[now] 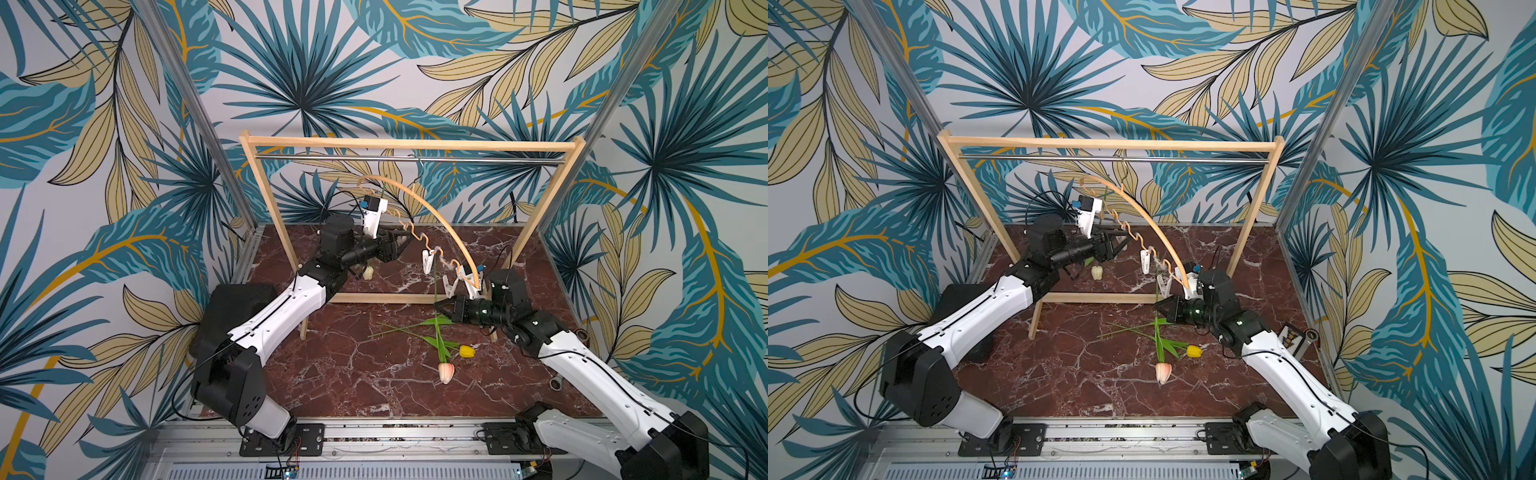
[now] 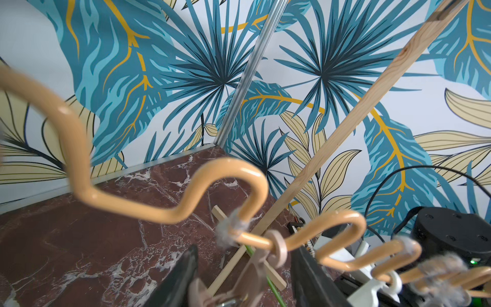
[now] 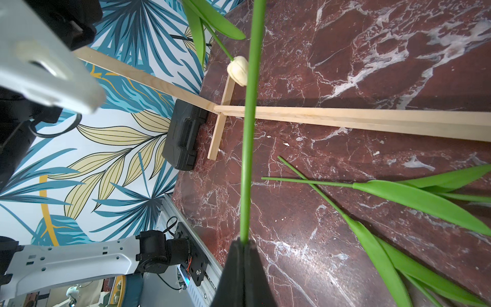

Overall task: Dry the flowers on a clothes hanger
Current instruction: Open the clamp at the hanger.

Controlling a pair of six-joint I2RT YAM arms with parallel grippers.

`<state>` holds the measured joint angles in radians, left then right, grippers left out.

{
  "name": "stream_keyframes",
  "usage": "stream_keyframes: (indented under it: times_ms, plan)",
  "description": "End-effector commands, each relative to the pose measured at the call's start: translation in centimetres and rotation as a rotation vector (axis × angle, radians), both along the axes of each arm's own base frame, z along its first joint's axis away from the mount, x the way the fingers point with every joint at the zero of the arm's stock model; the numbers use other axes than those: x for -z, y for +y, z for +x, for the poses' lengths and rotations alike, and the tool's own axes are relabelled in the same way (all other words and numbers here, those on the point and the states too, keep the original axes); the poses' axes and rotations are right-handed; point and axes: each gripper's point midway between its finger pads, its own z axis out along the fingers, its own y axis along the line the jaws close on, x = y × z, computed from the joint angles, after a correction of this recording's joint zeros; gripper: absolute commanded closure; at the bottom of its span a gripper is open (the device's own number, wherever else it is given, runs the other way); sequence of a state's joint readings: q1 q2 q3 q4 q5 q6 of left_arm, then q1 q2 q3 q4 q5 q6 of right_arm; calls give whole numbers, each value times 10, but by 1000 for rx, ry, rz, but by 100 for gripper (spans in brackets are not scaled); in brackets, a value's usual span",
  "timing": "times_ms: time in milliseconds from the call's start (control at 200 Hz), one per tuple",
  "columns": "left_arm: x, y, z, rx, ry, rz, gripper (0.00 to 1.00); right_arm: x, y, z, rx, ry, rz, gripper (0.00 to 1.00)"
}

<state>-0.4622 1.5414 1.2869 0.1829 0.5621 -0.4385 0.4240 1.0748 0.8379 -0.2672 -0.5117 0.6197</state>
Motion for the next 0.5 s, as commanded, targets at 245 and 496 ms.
stream_keyframes:
  times_ms: [245,496]
  plan:
    - [-29,-4,2,-9,-54,-37,63,-6,-4,5,17,-35,-14,100]
    - [-23,-4,3,-18,-22,-43,73,-2,-22,24,130,-63,-3,100]
